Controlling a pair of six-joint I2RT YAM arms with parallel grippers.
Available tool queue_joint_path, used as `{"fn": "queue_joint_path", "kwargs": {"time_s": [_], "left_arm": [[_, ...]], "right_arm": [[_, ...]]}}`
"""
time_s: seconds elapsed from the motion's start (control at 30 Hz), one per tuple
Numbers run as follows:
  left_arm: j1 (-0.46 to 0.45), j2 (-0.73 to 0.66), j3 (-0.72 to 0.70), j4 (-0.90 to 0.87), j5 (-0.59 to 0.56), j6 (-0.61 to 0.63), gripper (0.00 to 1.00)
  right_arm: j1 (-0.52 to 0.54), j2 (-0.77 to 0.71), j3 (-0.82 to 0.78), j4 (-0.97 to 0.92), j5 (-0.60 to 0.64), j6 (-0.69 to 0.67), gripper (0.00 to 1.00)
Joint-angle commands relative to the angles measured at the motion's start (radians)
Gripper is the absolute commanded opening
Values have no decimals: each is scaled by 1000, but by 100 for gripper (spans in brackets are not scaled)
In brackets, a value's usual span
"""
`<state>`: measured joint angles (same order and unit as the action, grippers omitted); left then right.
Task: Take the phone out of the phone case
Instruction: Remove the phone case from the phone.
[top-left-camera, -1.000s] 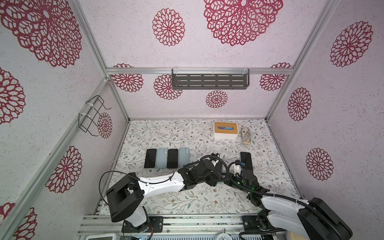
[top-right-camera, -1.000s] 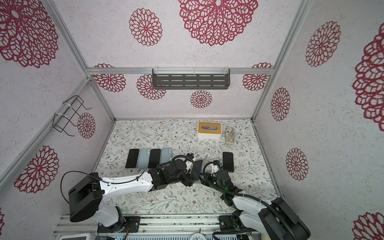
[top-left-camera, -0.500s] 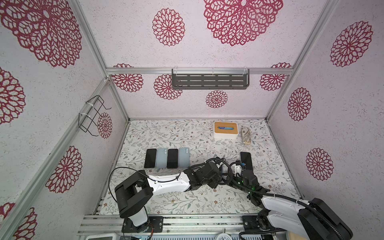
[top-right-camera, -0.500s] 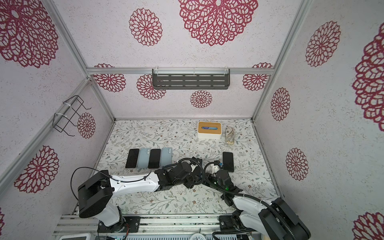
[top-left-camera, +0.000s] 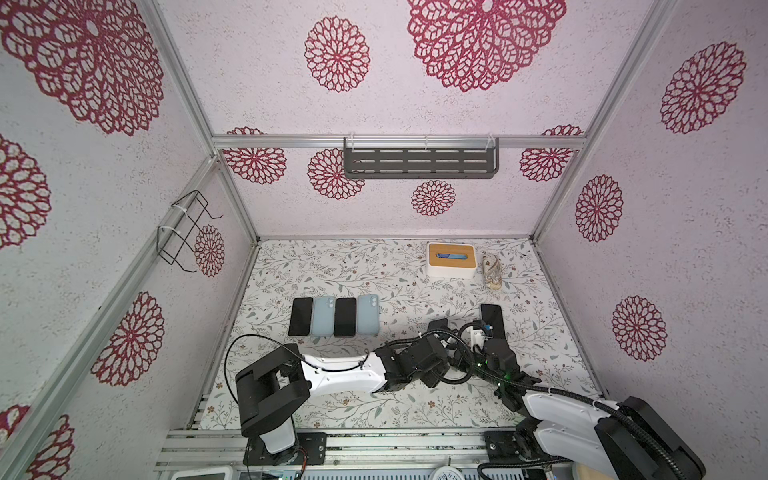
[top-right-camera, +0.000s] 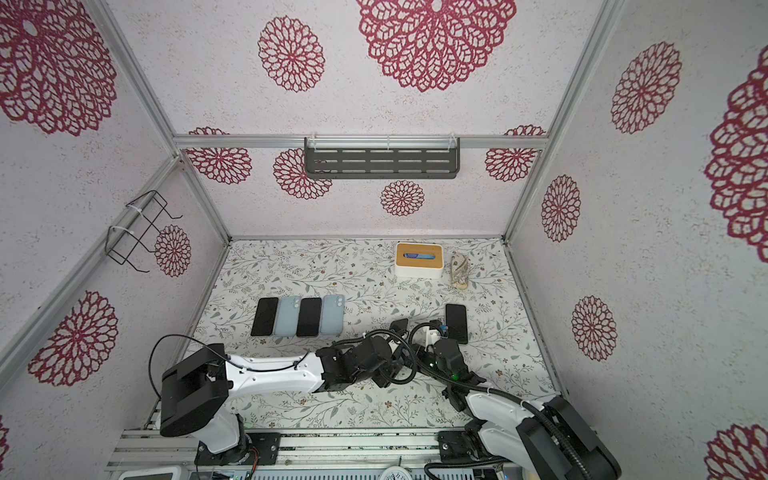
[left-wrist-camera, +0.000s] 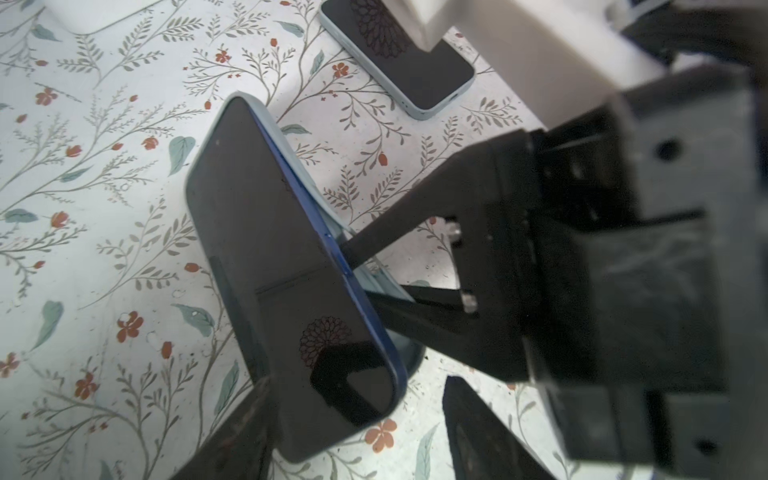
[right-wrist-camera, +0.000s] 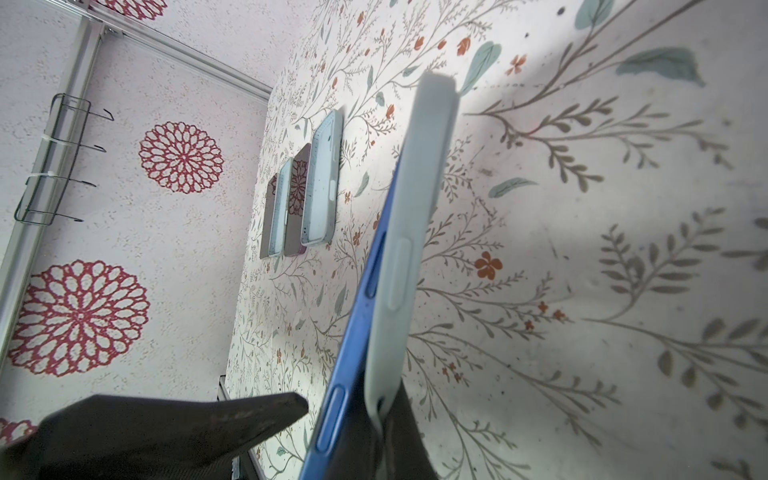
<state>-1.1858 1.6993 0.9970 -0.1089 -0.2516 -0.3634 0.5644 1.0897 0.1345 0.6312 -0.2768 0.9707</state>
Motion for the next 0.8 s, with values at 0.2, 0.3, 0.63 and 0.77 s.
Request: {"fn": "queue_joint_path", "kwargs": {"time_s": [0.2,0.3,0.63,0.77], "left_arm": [[-27,14,31,-12,-252,62,50],[-36,19,24,25,-250,90,43],[-67,13,-19,154,-238,155,14],[-71,-14,-45,188,-248,161,8]], "right_arm": [[-5,-30,23,138,-38,22,0],[-6,-31,15,158,-44,34,0],[-8,-54,6,172,-55,66,0],[-12,-68,9,142,-51,63,0]]}}
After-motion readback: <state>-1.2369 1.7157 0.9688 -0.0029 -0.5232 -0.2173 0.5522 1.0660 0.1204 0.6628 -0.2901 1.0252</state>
